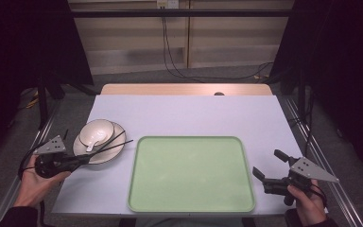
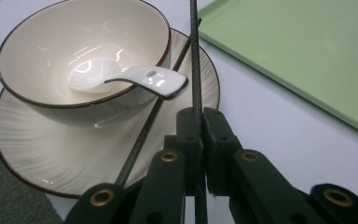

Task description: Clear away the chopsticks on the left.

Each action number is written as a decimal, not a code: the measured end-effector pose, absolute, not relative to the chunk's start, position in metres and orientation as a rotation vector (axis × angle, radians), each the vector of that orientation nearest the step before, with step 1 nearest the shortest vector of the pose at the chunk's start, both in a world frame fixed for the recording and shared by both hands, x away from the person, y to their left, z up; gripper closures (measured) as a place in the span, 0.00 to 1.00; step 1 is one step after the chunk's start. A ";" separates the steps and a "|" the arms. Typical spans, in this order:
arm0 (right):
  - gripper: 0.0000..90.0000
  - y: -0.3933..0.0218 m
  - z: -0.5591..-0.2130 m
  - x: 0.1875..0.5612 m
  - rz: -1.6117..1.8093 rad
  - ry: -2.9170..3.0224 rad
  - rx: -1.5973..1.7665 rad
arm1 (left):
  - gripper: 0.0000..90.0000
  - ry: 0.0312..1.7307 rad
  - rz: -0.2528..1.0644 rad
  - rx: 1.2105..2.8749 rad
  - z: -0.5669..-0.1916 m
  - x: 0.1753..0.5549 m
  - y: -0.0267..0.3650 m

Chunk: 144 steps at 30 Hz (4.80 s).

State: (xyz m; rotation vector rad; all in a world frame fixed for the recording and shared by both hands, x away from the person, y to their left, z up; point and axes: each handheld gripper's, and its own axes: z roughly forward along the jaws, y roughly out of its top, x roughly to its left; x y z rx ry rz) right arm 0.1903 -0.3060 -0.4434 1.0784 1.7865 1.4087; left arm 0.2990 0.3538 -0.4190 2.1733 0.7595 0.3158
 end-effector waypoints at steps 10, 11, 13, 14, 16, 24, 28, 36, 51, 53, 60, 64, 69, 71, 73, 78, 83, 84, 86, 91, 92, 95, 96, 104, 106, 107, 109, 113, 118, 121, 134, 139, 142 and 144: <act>0.00 -0.305 -0.443 0.191 1.415 1.792 1.068 | 0.96 0.829 0.285 2.119 -0.412 0.271 0.324; 0.00 -0.305 -0.443 0.191 1.414 1.792 1.066 | 0.96 0.821 0.279 2.116 -0.411 0.269 0.320; 0.00 -0.305 -0.443 0.190 1.416 1.790 1.068 | 0.96 0.834 0.271 2.093 -0.409 0.265 0.314; 0.00 -0.305 -0.443 0.190 1.415 1.780 1.071 | 0.96 0.839 0.266 2.086 -0.409 0.264 0.311; 0.00 -0.305 -0.443 0.190 1.415 1.778 1.068 | 0.96 0.847 0.257 2.066 -0.408 0.262 0.306; 0.00 -0.304 -0.443 0.190 1.421 1.771 1.054 | 0.96 0.920 0.264 2.014 -0.409 0.258 0.284; 0.00 -0.304 -0.443 0.190 1.417 1.766 1.058 | 0.96 0.958 0.245 1.992 -0.412 0.258 0.270; 0.00 -0.304 -0.443 0.189 1.413 1.770 1.055 | 0.96 1.034 0.262 1.959 -0.413 0.267 0.248; 0.00 -0.303 -0.443 0.189 1.411 1.776 1.049 | 0.96 1.250 0.225 1.946 -0.429 0.275 0.219; 0.00 -0.304 -0.443 0.189 1.411 1.775 1.048 | 0.96 1.290 0.194 1.923 -0.433 0.277 0.213; 0.00 -0.304 -0.443 0.189 1.410 1.777 1.046 | 0.96 1.328 0.220 1.943 -0.438 0.279 0.202; 0.00 -0.304 -0.443 0.189 1.411 1.778 1.046 | 0.96 1.352 0.233 1.964 -0.443 0.276 0.195; 0.00 -0.303 -0.443 0.189 1.417 1.781 1.036 | 0.96 1.381 0.226 1.977 -0.449 0.275 0.188; 0.00 -0.303 -0.443 0.189 1.417 1.781 1.038 | 0.96 1.388 0.247 1.978 -0.450 0.275 0.188; 0.00 -0.303 -0.443 0.189 1.418 1.779 1.044 | 0.96 1.401 0.228 1.986 -0.454 0.275 0.186; 0.00 -0.304 -0.443 0.189 1.416 1.779 1.041 | 0.96 1.411 0.215 1.997 -0.456 0.275 0.184; 0.00 -0.303 -0.443 0.189 1.416 1.780 1.040 | 0.96 1.420 0.182 2.010 -0.460 0.275 0.180; 0.00 -0.303 -0.443 0.189 1.416 1.780 1.040 | 0.96 1.420 0.182 2.010 -0.460 0.275 0.180; 0.00 -0.304 -0.443 0.189 1.416 1.780 1.041 | 0.96 1.425 0.175 2.011 -0.462 0.276 0.179; 0.00 -0.303 -0.444 0.189 1.413 1.774 1.050 | 0.95 1.444 0.134 1.982 -0.464 0.277 0.180; 0.00 -0.303 -0.444 0.189 1.415 1.776 1.051 | 0.95 1.442 0.137 1.983 -0.464 0.277 0.179; 0.00 -0.304 -0.443 0.189 1.414 1.777 1.047 | 0.94 1.436 0.130 1.981 -0.464 0.277 0.180; 0.00 -0.303 -0.443 0.189 1.413 1.775 1.047 | 0.92 1.433 0.119 1.975 -0.464 0.277 0.180; 0.00 -0.304 -0.443 0.189 1.415 1.780 1.044 | 0.75 1.422 0.099 1.961 -0.463 0.277 0.182; 0.00 -0.304 -0.443 0.189 1.416 1.780 1.043 | 0.72 1.385 0.105 1.962 -0.462 0.277 0.183; 0.00 -0.304 -0.443 0.189 1.416 1.779 1.043 | 0.63 1.356 0.106 1.961 -0.460 0.277 0.184; 0.00 -0.304 -0.443 0.188 1.416 1.776 1.045 | 0.58 1.288 0.147 1.969 -0.457 0.276 0.188; 0.00 -0.304 -0.443 0.189 1.418 1.771 1.043 | 0.41 1.158 0.238 1.935 -0.449 0.272 0.199; 0.00 -0.303 -0.443 0.189 1.417 1.772 1.037 | 0.20 1.055 0.390 1.993 -0.447 0.268 0.209; 0.00 -0.303 -0.443 0.189 1.417 1.771 1.040 | 0.17 0.955 0.390 1.986 -0.446 0.264 0.219; 0.00 -0.303 -0.443 0.189 1.416 1.775 1.042 | 0.15 0.848 0.350 1.967 -0.440 0.257 0.275; 0.00 -0.303 -0.443 0.189 1.420 1.781 1.037 | 0.19 0.857 0.422 1.982 -0.441 0.256 0.302; 0.00 -0.303 -0.443 0.189 1.419 1.780 1.040 | 0.22 0.850 0.461 1.995 -0.441 0.258 0.317; 0.00 -0.303 -0.443 0.189 1.415 1.777 1.040 | 0.22 0.858 0.490 1.972 -0.439 0.258 0.325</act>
